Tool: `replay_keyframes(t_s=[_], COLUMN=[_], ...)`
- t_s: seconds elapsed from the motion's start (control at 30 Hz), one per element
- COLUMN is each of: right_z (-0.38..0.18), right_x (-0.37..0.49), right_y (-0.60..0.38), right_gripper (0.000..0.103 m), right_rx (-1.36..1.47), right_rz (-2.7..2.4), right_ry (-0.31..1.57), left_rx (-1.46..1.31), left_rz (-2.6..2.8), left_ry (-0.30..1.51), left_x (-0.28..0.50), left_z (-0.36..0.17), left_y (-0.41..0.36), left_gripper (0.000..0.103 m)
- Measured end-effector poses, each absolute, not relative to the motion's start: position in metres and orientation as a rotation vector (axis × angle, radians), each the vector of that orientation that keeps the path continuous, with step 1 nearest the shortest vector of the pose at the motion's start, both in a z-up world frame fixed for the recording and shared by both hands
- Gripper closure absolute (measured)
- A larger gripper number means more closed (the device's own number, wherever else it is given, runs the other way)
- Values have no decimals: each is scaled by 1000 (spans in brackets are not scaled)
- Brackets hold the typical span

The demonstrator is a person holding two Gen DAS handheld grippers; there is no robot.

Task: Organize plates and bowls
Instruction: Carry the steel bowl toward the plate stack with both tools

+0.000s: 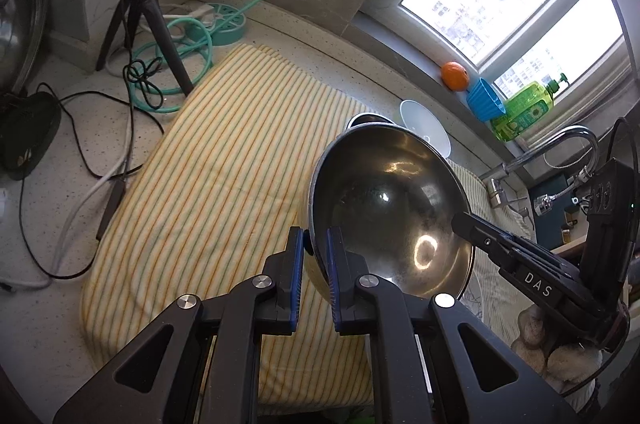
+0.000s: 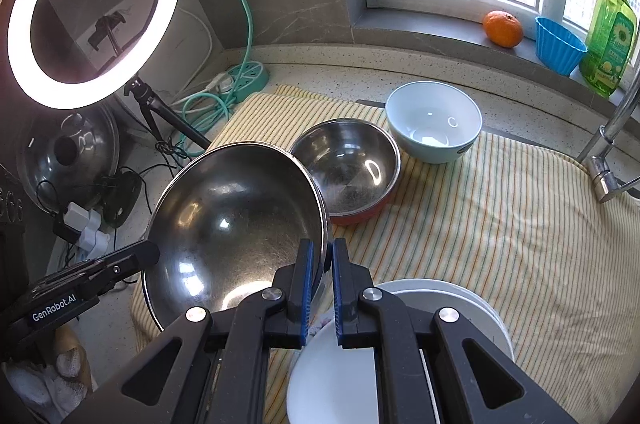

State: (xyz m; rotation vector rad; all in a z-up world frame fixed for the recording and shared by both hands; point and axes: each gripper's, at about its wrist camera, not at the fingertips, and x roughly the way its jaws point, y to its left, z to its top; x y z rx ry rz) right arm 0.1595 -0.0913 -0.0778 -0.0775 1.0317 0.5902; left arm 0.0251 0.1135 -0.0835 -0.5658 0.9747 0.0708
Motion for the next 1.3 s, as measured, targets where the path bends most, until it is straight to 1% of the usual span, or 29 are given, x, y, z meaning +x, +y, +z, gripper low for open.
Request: replay_keyframes(t_s=[0.6, 1.3], right_z=[-111, -137], right_x=[135, 122], right_y=[-47, -33], right_gripper=[94, 92], right_rx=[-101, -111], right_rz=[652, 693], right_ry=[1117, 1201], left_rx=[-602, -639], left_rz=[151, 188], left_ry=[991, 1051], left_x=[-4, -11], left_z=[-96, -123], left_y=[152, 169], left_gripper=[93, 93])
